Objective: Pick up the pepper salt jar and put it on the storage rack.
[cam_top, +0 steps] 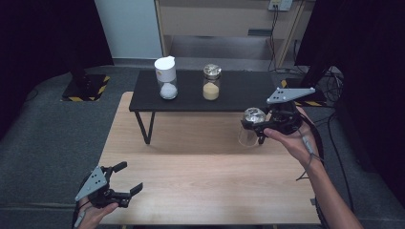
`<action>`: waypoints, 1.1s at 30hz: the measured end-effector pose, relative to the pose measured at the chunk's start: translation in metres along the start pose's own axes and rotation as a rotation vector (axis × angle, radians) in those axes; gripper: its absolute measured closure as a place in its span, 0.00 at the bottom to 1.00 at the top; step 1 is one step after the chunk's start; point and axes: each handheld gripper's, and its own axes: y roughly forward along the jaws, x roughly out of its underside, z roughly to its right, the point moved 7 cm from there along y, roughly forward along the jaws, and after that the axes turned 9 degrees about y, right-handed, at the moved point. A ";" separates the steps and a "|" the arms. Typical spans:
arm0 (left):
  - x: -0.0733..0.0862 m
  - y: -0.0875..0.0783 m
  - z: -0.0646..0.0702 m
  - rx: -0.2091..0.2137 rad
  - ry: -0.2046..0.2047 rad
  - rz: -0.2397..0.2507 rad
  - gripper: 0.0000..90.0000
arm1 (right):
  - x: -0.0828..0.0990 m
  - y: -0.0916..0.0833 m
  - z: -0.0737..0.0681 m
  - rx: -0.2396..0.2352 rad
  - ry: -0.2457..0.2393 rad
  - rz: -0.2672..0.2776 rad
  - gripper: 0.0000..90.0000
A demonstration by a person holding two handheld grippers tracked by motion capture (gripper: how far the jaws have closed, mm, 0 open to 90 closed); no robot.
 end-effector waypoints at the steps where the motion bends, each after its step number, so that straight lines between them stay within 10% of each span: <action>1: 0.000 0.000 0.000 0.000 0.000 0.000 0.03 | -0.002 0.000 0.000 0.005 -0.001 -0.002 0.39; 33: 0.001 0.000 -0.001 0.003 -0.005 0.000 0.03 | -0.067 0.010 0.020 0.157 0.053 0.020 0.39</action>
